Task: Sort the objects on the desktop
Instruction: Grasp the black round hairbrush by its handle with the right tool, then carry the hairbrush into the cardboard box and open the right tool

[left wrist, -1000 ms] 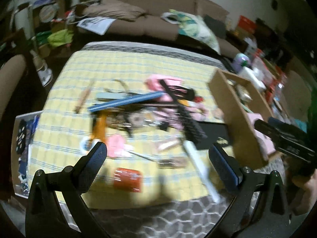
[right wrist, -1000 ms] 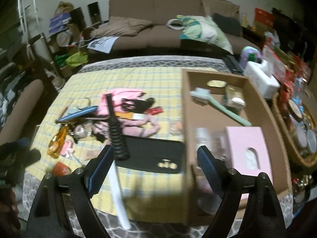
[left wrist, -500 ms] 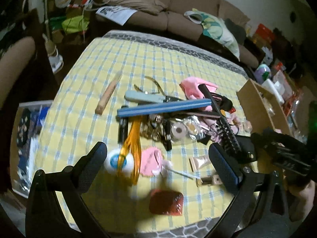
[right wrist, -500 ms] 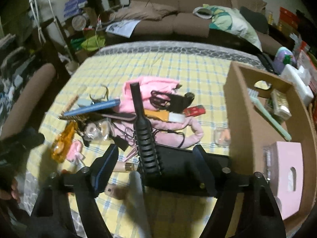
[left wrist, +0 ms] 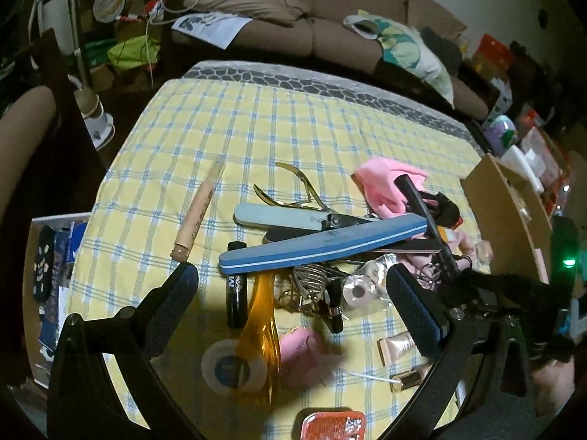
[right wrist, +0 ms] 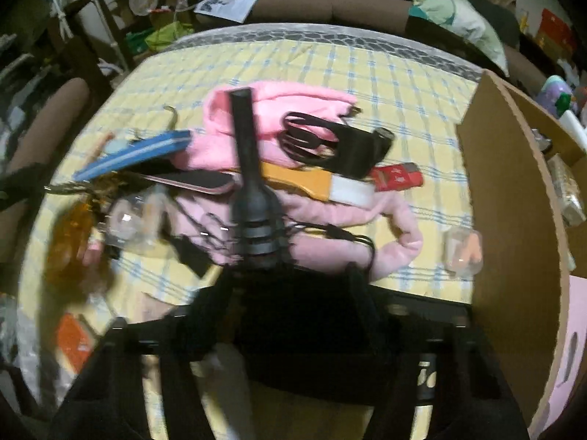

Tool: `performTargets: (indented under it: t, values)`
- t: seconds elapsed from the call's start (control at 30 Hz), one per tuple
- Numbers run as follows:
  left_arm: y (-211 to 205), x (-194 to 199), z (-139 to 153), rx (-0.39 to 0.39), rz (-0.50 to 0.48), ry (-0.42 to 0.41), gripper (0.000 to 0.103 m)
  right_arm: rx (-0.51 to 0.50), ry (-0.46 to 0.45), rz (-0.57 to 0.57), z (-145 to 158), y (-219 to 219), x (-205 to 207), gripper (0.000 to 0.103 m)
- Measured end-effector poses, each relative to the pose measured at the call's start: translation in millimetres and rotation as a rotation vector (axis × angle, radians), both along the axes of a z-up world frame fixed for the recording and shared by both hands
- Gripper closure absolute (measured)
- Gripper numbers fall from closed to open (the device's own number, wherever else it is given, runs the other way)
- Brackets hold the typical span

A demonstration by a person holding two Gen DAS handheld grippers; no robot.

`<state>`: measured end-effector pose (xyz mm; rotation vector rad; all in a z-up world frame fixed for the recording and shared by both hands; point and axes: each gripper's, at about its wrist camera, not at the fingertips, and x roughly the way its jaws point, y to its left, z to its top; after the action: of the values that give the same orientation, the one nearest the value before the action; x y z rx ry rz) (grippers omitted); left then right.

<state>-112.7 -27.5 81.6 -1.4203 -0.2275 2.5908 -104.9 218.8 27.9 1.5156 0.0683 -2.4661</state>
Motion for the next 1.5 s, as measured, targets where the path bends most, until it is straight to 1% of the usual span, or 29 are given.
performTargets:
  t: [0.03,0.13,0.27,0.43,0.47,0.57,0.67,0.73,0.87,0.9,0.93,1.0,1.13,1.17,1.2,1.3,1.37,1.5]
  values:
    - [0.0,-0.3,-0.8,0.003,0.0,-0.004,0.0,-0.033,-0.009,0.005,3.7,-0.3,-0.2,0.07]
    - [-1.8,1.0,0.8,0.024,-0.002,-0.003,0.0,-0.051,0.007,0.004,17.8,-0.1,5.2,0.071]
    - [-4.8,4.1,6.0,0.06,0.004,0.005,0.0,-0.154,0.016,-0.016,41.8,14.4,11.4,0.071]
    - [-6.2,6.8,13.8,0.065,0.008,0.024,0.0,-0.309,0.064,-0.071,85.1,51.7,20.1,0.071]
    - [-5.9,7.3,14.9,0.065,0.007,0.027,0.0,-0.323,0.075,-0.08,91.2,56.9,20.0,0.071]
    - [-5.2,7.9,15.6,0.068,0.004,0.028,0.0,-0.366,0.133,-0.14,114.7,91.8,27.4,0.071]
    - [-3.2,8.1,14.9,0.065,0.002,0.024,0.0,-0.398,0.162,-0.204,125.8,124.9,31.5,0.071]
    - [-1.2,7.5,13.5,0.057,-0.002,0.02,0.0,-0.418,0.173,-0.269,126.1,153.1,32.1,0.071]
    - [4.5,6.5,10.4,0.049,-0.008,0.012,0.0,-0.43,0.164,-0.359,115.2,191.3,29.6,0.071]
    - [6.2,6.0,9.5,0.047,-0.009,0.009,0.0,-0.455,0.158,-0.376,109.6,201.7,27.6,0.071]
    - [7.5,4.9,8.0,0.045,-0.011,0.006,0.0,-0.504,0.147,-0.381,104.6,210.4,26.6,0.071]
    - [11.2,4.0,6.3,0.039,-0.015,0.002,0.0,-0.571,0.146,-0.395,99.5,224.1,27.4,0.071]
    - [20.5,3.5,4.9,0.03,-0.029,-0.002,0.0,-0.733,0.145,-0.441,94.9,254.7,32.2,0.071]
    - [22.7,3.5,4.9,0.027,-0.033,-0.001,0.0,-0.752,0.147,-0.451,95.7,260.3,33.3,0.071]
    - [24.4,3.2,4.9,0.023,-0.037,-0.001,0.0,-0.755,0.159,-0.47,97.0,268.8,35.4,0.071]
    - [27.4,2.8,3.9,0.018,-0.043,-0.003,0.0,-0.702,0.19,-0.517,99.8,287.4,41.7,0.071]
    - [28.8,2.2,3.0,0.013,-0.043,-0.006,0.0,-0.674,0.193,-0.552,97.9,298.5,46.0,0.071]
    - [30.4,1.5,3.6,0.015,-0.043,-0.006,0.0,-0.582,0.198,-0.625,99.9,321.9,62.2,0.071]
